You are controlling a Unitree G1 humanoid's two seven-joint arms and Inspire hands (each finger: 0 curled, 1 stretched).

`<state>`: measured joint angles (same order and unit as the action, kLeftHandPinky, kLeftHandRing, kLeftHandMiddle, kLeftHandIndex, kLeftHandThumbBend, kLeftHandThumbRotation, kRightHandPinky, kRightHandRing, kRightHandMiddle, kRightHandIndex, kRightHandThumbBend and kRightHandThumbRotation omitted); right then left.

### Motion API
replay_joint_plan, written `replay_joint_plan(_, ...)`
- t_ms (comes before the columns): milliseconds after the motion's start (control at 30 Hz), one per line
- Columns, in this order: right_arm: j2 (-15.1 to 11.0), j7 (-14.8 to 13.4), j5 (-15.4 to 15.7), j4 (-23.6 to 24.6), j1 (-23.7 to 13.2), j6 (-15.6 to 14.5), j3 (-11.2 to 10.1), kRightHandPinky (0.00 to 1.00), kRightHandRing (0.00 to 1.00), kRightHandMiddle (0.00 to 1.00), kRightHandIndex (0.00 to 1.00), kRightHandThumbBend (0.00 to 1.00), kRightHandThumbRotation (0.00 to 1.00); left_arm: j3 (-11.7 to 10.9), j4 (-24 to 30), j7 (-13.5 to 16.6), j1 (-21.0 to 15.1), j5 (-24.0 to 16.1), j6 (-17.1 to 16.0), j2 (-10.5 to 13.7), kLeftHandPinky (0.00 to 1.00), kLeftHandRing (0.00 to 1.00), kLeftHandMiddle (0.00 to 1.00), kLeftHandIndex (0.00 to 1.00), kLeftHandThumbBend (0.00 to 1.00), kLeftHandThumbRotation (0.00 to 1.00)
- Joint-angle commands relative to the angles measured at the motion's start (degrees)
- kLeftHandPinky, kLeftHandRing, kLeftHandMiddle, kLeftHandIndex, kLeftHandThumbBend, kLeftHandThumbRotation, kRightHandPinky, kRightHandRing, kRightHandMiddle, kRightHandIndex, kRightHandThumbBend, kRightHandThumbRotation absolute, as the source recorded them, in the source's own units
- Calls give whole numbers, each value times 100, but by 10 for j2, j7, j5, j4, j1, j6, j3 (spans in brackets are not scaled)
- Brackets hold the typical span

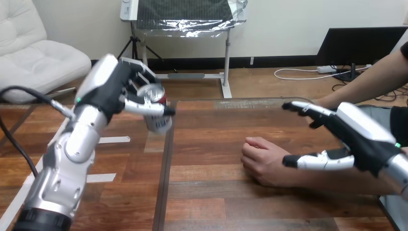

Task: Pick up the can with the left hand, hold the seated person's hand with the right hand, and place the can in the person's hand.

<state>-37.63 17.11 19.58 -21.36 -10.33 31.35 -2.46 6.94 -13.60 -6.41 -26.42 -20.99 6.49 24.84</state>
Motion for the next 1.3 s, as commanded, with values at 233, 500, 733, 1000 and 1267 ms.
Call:
replay_joint_plan(233, -32, -26, 28, -63, -89, 25, 12, 84, 90, 92, 91, 85, 59, -26, 57, -5, -38, -5, 1, 18, 27, 32, 39, 43, 74, 0)
replay_joint_plan(500, -44, -22, 48, -92, -110, 22, 26, 86, 91, 91, 91, 87, 54, -28, 57, -9, -37, -5, 0, 18, 28, 33, 40, 43, 74, 0)
replay_joint_plan(733, -52, -18, 73, -112, -124, 12, 47, 86, 90, 90, 90, 93, 53, -29, 54, -9, -38, -5, -6, 19, 28, 33, 40, 43, 73, 0)
replay_joint_plan(1000, -58, -15, 95, -133, -136, 4, 70, 86, 88, 88, 88, 95, 54, -34, 54, -10, -37, 1, -10, 18, 27, 32, 39, 43, 73, 0)
replay_joint_plan(1267, -60, -6, 105, -155, -145, -4, 92, 86, 87, 88, 86, 92, 47, -38, 52, -7, -37, 8, -18, 18, 28, 32, 39, 43, 72, 0)
